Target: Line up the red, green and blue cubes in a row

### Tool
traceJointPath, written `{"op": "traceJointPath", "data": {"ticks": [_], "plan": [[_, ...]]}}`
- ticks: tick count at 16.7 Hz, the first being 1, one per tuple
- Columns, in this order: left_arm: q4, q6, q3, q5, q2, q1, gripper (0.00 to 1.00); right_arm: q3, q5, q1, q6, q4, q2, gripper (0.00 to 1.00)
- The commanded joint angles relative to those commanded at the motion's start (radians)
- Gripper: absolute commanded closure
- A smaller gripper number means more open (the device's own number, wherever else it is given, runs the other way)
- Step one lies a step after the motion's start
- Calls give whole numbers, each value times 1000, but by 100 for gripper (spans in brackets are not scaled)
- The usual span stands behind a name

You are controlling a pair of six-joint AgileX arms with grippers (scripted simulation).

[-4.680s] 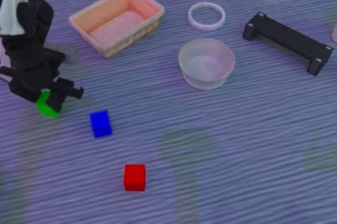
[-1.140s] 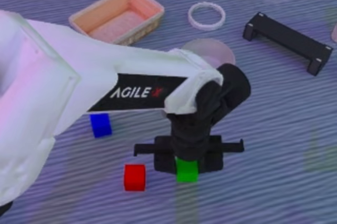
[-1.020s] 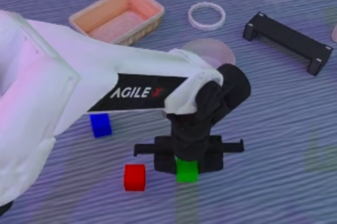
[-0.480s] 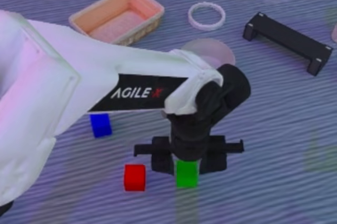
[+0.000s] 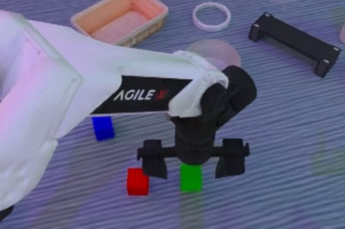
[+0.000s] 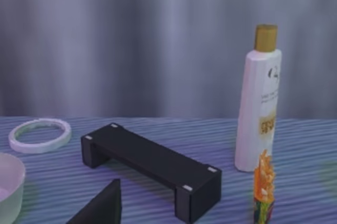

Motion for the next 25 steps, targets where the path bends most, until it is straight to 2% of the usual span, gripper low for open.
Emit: {"op": "traceJointPath", "data": {"ticks": [6,13,19,22,25], "plan": [[-18,1,14,0,-6,-2,0,0,0,0,0,0,0,0],[-234,-5,143,-1,-89,15,0,0,0,0,0,0,0,0],[-240,6,148,-1,-88,14,0,0,0,0,0,0,0,0],[-243,100,157,-1,-75,35,0,0,0,0,0,0,0,0],[-244,284,165,-1,-60,82,0,0,0,0,0,0,0,0]]}}
